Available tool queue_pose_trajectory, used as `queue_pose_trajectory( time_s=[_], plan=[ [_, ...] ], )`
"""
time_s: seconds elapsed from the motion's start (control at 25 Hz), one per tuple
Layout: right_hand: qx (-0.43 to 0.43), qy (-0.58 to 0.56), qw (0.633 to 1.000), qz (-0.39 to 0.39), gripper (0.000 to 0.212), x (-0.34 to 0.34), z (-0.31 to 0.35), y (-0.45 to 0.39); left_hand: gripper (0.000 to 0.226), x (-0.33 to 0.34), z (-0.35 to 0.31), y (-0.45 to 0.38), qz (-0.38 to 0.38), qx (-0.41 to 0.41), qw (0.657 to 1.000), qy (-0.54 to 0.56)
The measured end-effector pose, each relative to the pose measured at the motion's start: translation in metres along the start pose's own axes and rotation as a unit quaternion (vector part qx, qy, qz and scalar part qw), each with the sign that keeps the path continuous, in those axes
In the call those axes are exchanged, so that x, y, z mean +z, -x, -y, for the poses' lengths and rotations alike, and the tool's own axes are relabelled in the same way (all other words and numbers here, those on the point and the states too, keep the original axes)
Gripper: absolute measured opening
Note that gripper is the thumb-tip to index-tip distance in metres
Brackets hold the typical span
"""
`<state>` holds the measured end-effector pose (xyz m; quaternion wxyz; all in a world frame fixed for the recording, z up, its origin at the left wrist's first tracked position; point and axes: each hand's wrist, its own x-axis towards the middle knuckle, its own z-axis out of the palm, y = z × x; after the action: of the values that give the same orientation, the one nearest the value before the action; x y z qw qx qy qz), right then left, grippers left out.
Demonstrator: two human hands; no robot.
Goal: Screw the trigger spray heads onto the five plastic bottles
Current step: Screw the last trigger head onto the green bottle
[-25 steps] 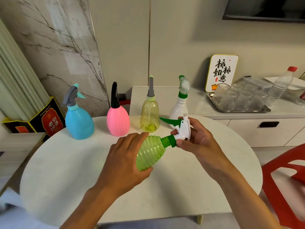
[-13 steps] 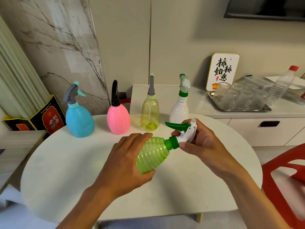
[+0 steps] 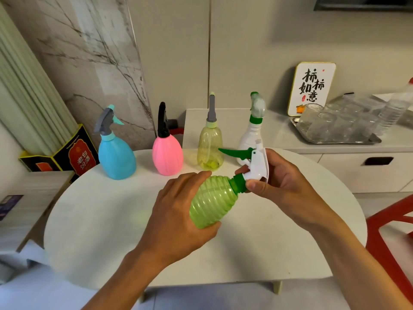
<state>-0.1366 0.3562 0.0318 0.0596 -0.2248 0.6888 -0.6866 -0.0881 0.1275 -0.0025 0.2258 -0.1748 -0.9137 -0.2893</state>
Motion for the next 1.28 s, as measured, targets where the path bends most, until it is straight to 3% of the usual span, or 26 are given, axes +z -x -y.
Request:
queue_pose_trajectory(
  time_s=[0.16, 0.2, 0.36, 0.6, 0.92, 1.08, 1.28],
  plan=[
    [0.012, -0.005, 0.999, -0.039, 0.084, 0.004, -0.002, -0.003, 0.087, 0.004, 0.002, -0.001, -0.015, 0.01, 0.999, -0.041],
    [0.006, 0.008, 0.999, -0.048, 0.08, 0.006, -0.004, -0.003, 0.087, 0.005, 0.003, -0.002, -0.015, 0.012, 0.999, -0.048],
    [-0.049, 0.173, 0.982, -0.064, 0.03, 0.014, -0.011, 0.001, 0.088, 0.007, 0.005, -0.006, -0.014, 0.007, 0.999, -0.033],
    [-0.041, 0.3, 0.953, 0.013, 0.033, -0.004, -0.012, 0.01, 0.087, 0.004, 0.006, -0.006, 0.021, 0.023, 0.998, -0.053],
    [0.01, 0.314, 0.948, 0.048, 0.015, -0.004, -0.012, 0.01, 0.086, 0.002, 0.007, -0.001, 0.035, 0.046, 0.994, -0.095],
    [0.014, 0.359, 0.933, 0.031, 0.038, -0.001, -0.009, 0.01, 0.085, 0.004, 0.007, -0.001, 0.039, 0.047, 0.992, -0.107],
    [0.027, 0.22, 0.974, 0.046, 0.034, -0.002, -0.011, 0.013, 0.089, 0.004, 0.006, -0.006, 0.027, 0.045, 0.993, -0.103]
  ],
)
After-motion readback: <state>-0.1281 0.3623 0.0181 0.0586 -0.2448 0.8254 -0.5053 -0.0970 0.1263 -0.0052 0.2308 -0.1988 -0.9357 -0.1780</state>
